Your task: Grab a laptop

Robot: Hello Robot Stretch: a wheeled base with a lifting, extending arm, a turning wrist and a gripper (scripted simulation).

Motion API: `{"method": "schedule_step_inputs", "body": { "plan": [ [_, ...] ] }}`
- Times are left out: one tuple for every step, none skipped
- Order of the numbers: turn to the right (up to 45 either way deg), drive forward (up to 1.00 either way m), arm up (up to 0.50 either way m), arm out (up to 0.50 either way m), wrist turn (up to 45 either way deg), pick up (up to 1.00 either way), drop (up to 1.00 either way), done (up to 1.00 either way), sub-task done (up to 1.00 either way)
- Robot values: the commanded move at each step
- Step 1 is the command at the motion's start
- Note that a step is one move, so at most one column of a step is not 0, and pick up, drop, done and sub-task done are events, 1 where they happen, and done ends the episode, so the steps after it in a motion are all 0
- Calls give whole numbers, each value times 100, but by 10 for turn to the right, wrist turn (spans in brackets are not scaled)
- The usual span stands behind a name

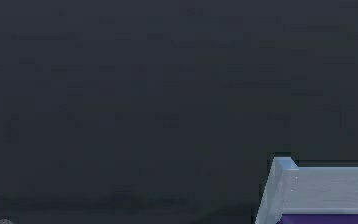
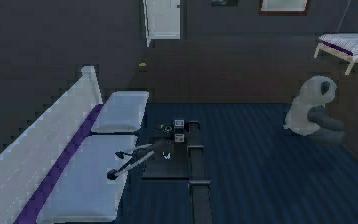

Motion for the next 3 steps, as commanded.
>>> {"method": "schedule_step_inputs", "body": {
  "plan": [
    [0, 0, 0, 0, 450, 0, 0, 0, 0],
    [0, 0, 0, 0, 360, 0, 0, 0, 0],
    [0, 0, -30, 0, 0, 0, 0, 0, 0]
  ]
}}
